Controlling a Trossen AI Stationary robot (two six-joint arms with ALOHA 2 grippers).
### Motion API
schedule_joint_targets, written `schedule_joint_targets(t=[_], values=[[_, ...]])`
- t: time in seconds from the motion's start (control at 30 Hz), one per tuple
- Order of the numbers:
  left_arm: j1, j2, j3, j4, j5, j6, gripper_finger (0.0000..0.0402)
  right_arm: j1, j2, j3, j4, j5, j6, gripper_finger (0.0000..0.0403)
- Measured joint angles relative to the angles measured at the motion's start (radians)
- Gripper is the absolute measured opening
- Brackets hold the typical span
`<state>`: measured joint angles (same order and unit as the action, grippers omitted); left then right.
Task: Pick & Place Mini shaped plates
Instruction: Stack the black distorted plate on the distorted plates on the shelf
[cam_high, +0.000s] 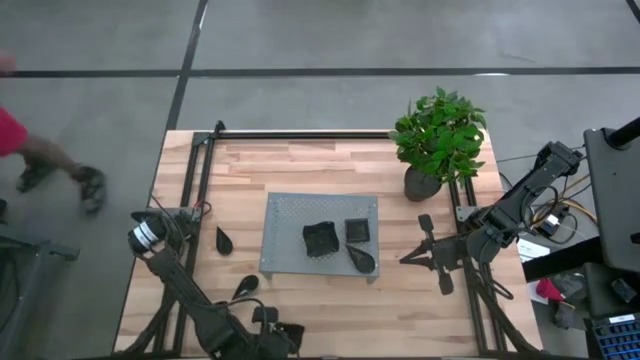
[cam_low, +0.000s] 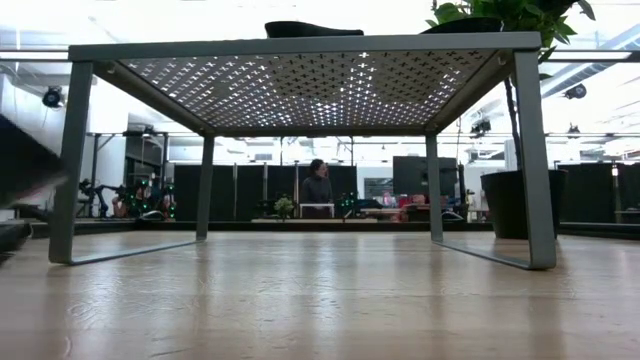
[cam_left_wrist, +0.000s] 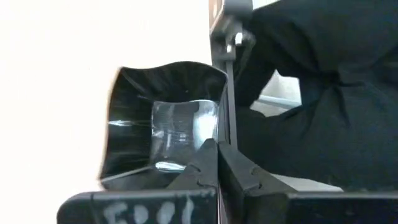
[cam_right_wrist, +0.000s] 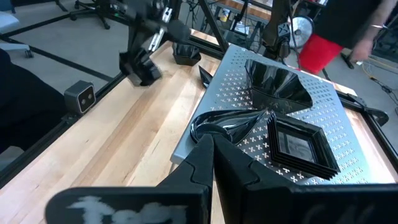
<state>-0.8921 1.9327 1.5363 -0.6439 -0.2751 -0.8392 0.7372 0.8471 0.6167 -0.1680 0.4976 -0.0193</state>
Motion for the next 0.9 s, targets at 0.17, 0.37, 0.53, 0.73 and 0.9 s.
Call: schedule_joint_targets(t=[0.17,0.37,0.53,0.73,0.9], values=[[0.001,-0.002,0.112,-0.147,-0.052,0.032,0.0,0.0,0.0,0.0,0.0,0.0,0.0,0.0008],[0.011,-0.004,0.244,-0.335,-0.225,0.066,0.0,0.0,0.0,0.0,0.0,0.0,0.0,0.0008],[0.011,-0.005,0.335,-0.346,-0.51,0.157,0.0,0.0,0.0,0.0,0.0,0.0,0.0,0.0008],[0.037,-0.005,0.425,-0.344,-0.829,0.3,0.0,0.0,0.0,0.0,0.0,0.0,0.0,0.0008],[0.114,-0.009,0.456,-0.344,-0.881,0.322,0.0,0.0,0.0,0.0,0.0,0.0,0.0,0.0008]])
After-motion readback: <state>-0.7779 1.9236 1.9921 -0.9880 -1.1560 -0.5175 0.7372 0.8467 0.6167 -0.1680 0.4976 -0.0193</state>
